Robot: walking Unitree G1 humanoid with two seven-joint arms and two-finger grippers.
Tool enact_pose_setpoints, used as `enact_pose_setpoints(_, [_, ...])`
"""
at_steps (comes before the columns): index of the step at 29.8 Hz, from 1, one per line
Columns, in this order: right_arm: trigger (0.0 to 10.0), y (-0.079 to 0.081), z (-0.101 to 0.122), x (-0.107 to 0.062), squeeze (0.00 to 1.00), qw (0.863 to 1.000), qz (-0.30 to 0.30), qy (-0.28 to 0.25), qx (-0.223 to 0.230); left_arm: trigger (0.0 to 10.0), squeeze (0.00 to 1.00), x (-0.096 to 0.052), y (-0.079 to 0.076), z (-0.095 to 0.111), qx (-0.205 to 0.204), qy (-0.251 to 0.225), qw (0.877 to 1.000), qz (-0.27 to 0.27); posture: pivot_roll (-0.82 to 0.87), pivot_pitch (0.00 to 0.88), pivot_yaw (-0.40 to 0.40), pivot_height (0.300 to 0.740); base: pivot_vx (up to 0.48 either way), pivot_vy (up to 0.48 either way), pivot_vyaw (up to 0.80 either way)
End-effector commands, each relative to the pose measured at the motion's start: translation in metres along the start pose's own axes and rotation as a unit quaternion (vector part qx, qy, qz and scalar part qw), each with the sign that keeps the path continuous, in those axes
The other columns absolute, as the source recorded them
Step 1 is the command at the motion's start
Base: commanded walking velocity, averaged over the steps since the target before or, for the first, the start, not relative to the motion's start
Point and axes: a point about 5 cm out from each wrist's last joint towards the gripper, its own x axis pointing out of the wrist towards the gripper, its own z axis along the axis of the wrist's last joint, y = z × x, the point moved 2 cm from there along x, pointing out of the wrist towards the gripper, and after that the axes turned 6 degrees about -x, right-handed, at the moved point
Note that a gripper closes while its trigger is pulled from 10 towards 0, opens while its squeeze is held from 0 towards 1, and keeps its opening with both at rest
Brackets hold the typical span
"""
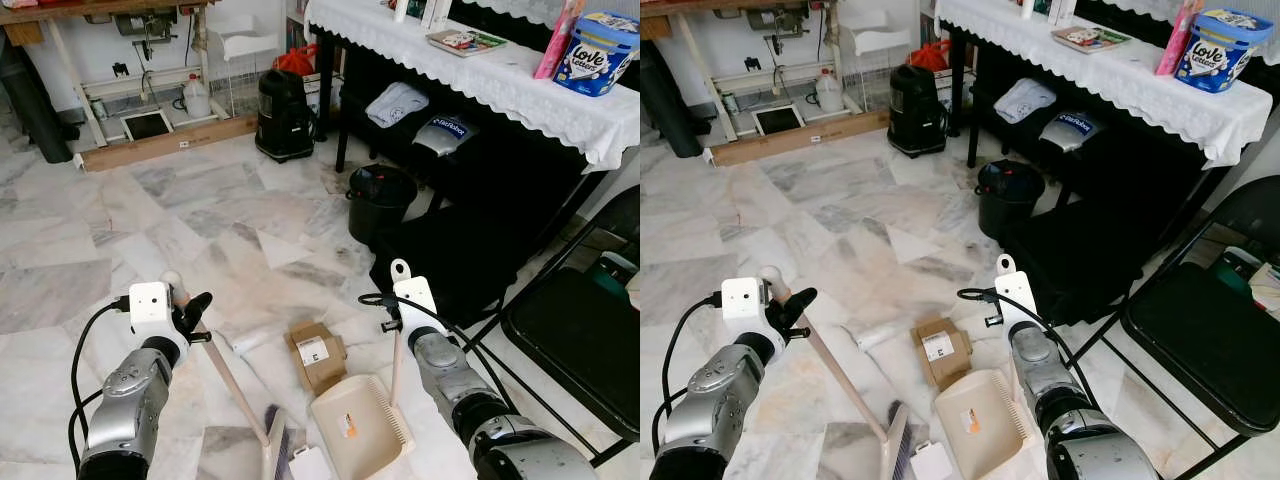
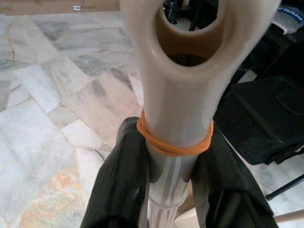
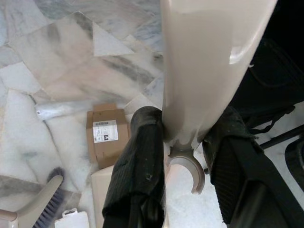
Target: Sweep floor
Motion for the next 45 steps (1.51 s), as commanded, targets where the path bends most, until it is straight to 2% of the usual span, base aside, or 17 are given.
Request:
enact_pose_setpoints(1, [10.0, 0.016, -0.043, -0.009, 0.00, 0.995, 0.039, 0.086, -0.027, 10.0, 0.00, -0.001, 0.001, 0.005, 0.014, -0.005, 1.000, 0.008, 0.01, 0.065, -0.053, 0.740, 0.000, 0.000, 0.00])
enact_pose_setpoints(6, [10.0, 0.021, -0.045, -0.010, 0.00, 0.995, 0.044, 0.088, -0.028, 10.0, 0.00, -0.002, 0.005, 0.021, 0.011, -0.049, 0.998, 0.023, 0.01, 0.057, -0.052, 0.740, 0.000, 0.000, 0.00])
enact_pose_setpoints(9, [10.0, 0.023, -0.046, -0.010, 0.00, 0.995, 0.045, 0.090, -0.027, 10.0, 0.00, -0.004, 0.005, 0.021, 0.043, -0.047, 0.998, 0.023, 0.01, 0.054, -0.050, 0.740, 0.000, 0.000, 0.00])
enact_pose_setpoints(17, [10.0, 0.032, -0.046, -0.011, 0.00, 0.994, 0.049, 0.092, -0.026, 10.0, 0.00, -0.008, -0.005, 0.001, 0.102, 0.010, 0.995, -0.015, 0.02, 0.046, -0.048, 0.740, 0.000, 0.000, 0.00])
enact_pose_setpoints(18, [10.0, 0.033, -0.046, -0.011, 0.00, 0.994, 0.050, 0.093, -0.026, 10.0, 0.00, -0.008, -0.008, -0.007, 0.106, 0.037, 0.993, -0.033, 0.02, 0.042, -0.047, 0.740, 0.000, 0.000, 0.00])
enact_pose_setpoints(20, [10.0, 0.035, -0.047, -0.011, 0.00, 0.994, 0.051, 0.095, -0.025, 10.0, 0.00, -0.011, -0.014, -0.019, 0.097, 0.079, 0.990, -0.063, 0.02, 0.039, -0.045, 0.740, 0.000, 0.000, 0.00])
enact_pose_setpoints(22, [10.0, 0.035, -0.048, -0.012, 0.00, 0.994, 0.052, 0.096, -0.025, 10.0, 0.00, -0.012, -0.016, -0.021, 0.091, 0.086, 0.990, -0.071, 0.02, 0.038, -0.043, 0.740, 0.000, 0.000, 0.00])
enact_pose_setpoints(23, [10.0, 0.036, -0.048, -0.012, 0.00, 0.994, 0.052, 0.097, -0.025, 10.0, 0.00, -0.012, -0.018, -0.022, 0.074, 0.090, 0.990, -0.073, 0.01, 0.037, -0.043, 0.740, 0.000, 0.000, 0.00])
enact_pose_setpoints(24, [10.0, 0.039, -0.051, -0.013, 0.00, 0.993, 0.053, 0.099, -0.024, 10.0, 0.00, -0.013, -0.019, -0.023, 0.017, 0.101, 0.992, -0.074, 0.02, 0.036, -0.042, 0.740, 0.000, 0.000, 0.00])
enact_pose_setpoints(25, [10.0, 0.040, -0.052, -0.014, 0.00, 0.993, 0.053, 0.100, -0.023, 10.0, 0.00, -0.013, -0.021, -0.023, -0.009, 0.106, 0.992, -0.075, 0.01, 0.036, -0.041, 0.740, 0.000, 0.000, 0.00])
enact_pose_setpoints(27, [10.0, 0.041, -0.053, -0.014, 0.00, 0.993, 0.053, 0.101, -0.023, 10.0, 0.00, -0.012, -0.022, -0.022, -0.024, 0.106, 0.991, -0.076, 0.01, 0.036, -0.041, 0.740, 0.000, 0.000, 0.00])
enact_pose_setpoints(29, [10.0, 0.042, -0.054, -0.015, 0.00, 0.993, 0.053, 0.101, -0.021, 10.0, 0.00, -0.009, -0.026, -0.014, -0.058, 0.095, 0.991, -0.078, 0.01, 0.038, -0.037, 0.740, 0.000, 0.000, 0.00])
enact_pose_setpoints(34, [10.0, 0.044, -0.053, -0.015, 0.00, 0.993, 0.052, 0.101, -0.018, 10.0, 0.00, -0.004, -0.029, -0.005, -0.094, 0.084, 0.989, -0.078, 0.00, 0.046, -0.037, 0.740, 0.000, 0.000, 0.00])
enact_pose_setpoints(39, [10.0, 0.046, -0.050, -0.014, 0.00, 0.994, 0.052, 0.098, -0.017, 10.0, 0.00, 0.001, -0.029, 0.009, -0.110, 0.038, 0.991, -0.059, 0.00, 0.050, -0.037, 0.740, 0.000, 0.000, 0.00])
enact_pose_setpoints(42, [10.0, 0.047, -0.047, -0.014, 0.00, 0.996, 0.039, 0.083, -0.007, 10.0, 0.00, 0.001, -0.020, 0.036, -0.125, -0.065, 0.990, -0.018, 0.00, 0.058, -0.039, 0.740, 0.000, 0.000, 0.00])
enact_pose_setpoints(44, [10.0, 0.046, -0.047, -0.014, 0.00, 0.996, 0.038, 0.082, -0.006, 10.0, 0.00, -0.001, -0.016, 0.041, -0.121, -0.088, 0.989, -0.008, 0.00, 0.058, -0.039, 0.740, 0.000, 0.000, 0.00])
enact_pose_setpoints(45, [10.0, 0.039, -0.047, -0.013, 0.00, 0.996, 0.034, 0.081, -0.006, 10.0, 0.00, -0.004, -0.010, 0.044, -0.104, -0.110, 0.988, 0.010, 0.00, 0.064, -0.041, 0.740, 0.000, 0.000, 0.00])
